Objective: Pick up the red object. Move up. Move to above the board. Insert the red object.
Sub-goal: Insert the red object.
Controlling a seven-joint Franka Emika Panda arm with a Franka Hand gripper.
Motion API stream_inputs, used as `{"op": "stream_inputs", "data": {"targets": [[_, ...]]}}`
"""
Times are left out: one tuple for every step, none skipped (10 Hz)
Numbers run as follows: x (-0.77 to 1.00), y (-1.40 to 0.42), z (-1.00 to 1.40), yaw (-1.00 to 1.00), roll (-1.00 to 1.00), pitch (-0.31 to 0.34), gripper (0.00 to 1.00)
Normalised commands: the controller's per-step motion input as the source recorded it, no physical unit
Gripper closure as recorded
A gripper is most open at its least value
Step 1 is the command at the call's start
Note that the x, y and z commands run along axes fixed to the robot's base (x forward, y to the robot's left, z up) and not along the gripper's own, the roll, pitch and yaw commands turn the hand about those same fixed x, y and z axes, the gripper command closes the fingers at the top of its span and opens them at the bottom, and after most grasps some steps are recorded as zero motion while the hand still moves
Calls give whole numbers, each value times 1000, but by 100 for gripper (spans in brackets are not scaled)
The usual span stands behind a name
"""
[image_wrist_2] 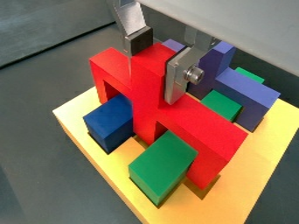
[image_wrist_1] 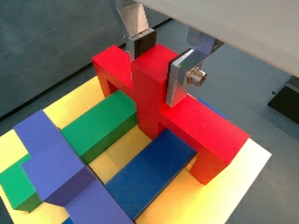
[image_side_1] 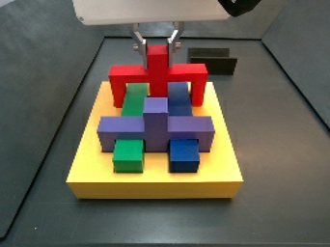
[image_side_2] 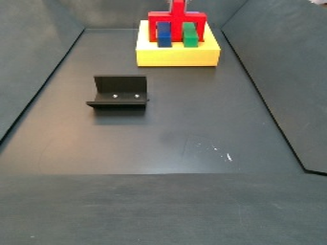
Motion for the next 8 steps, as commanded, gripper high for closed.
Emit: {"op": "stream_inputs", "data": {"targets": [[0,0,-194,-23,27,0,100],[-37,40,-180,-51,43,0,100],[-134,3,-9,0,30,9,100],[-86,0,0,3,90,0,100],[0,0,0,11,203,19,100],[0,0,-46,0,306,84,100],[6,0,-109,0,349,113,100],[11,0,-169,0,324,96,100]]}}
